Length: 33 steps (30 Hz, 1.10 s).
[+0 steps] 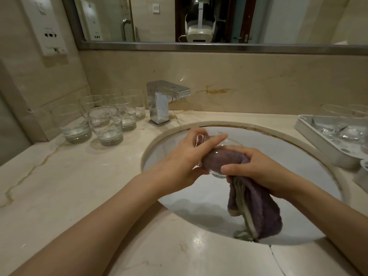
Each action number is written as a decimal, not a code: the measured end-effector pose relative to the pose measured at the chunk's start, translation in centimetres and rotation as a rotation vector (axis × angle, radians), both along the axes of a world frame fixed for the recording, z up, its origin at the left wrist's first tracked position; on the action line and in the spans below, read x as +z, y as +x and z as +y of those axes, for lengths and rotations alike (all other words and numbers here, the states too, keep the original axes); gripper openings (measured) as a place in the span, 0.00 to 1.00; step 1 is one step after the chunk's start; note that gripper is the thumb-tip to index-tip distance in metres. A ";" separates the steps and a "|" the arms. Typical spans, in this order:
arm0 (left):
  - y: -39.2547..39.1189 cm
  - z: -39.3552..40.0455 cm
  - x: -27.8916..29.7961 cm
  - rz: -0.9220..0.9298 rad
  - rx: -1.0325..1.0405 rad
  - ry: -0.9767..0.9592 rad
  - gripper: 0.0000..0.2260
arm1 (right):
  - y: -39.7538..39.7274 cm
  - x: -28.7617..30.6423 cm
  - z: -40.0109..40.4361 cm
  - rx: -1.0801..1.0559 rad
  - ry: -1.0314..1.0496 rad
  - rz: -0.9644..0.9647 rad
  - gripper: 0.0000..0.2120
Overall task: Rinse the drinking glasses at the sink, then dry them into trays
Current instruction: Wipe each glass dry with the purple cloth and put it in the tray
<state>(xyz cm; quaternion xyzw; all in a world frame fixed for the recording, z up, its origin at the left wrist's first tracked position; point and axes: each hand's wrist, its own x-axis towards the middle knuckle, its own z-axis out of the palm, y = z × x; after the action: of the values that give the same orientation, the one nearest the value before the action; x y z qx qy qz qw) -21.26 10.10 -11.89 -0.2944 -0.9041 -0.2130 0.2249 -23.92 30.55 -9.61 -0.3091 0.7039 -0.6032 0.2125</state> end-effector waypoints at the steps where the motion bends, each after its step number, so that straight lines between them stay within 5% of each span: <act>1: 0.1 0.2 0.2 -0.046 -0.010 0.077 0.39 | -0.2 0.0 0.1 -0.015 0.018 0.027 0.20; 3: 0.3 0.5 0.6 -0.266 -0.013 0.284 0.39 | -0.5 -0.2 0.2 -0.073 0.104 0.202 0.19; 6: 0.6 0.7 1.0 -0.741 -0.060 0.631 0.37 | -1.3 -1.3 0.9 -0.122 0.356 0.975 0.18; 8: 0.6 0.5 1.1 -0.873 -0.112 0.714 0.35 | -2.0 -2.2 1.2 -0.115 0.488 1.333 0.21; 13: 0.4 0.8 0.5 -0.782 -0.099 0.655 0.35 | -2.0 -2.0 1.1 -0.115 0.456 1.150 0.22; 17: 0.3 0.6 -0.4 -0.320 0.040 0.152 0.37 | -0.8 -1.1 0.2 -0.064 0.139 0.141 0.17; 20: 0.0 0.3 -0.1 -0.191 0.035 0.114 0.38 | -0.5 -0.6 0.2 -0.017 0.043 -0.067 0.18; 23: 0.2 0.2 0.9 -0.382 0.007 0.309 0.40 | -0.4 -0.6 0.1 -0.058 0.086 0.114 0.18; 28: 0.6 -0.6 1.7 -0.871 -0.140 0.583 0.39 | -1.7 -2.4 0.7 -0.025 0.449 1.227 0.25; 33: 0.4 0.1 1.0 -0.735 -0.101 0.550 0.36 | -2.0 -2.2 0.9 -0.067 0.518 1.191 0.29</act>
<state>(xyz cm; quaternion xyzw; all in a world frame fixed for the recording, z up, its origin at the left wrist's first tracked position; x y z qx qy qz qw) -20.82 10.21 -10.88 -0.1722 -0.8184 -0.5459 -0.0517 -25.89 31.44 -11.84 -0.5071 0.8331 -0.1459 -0.1656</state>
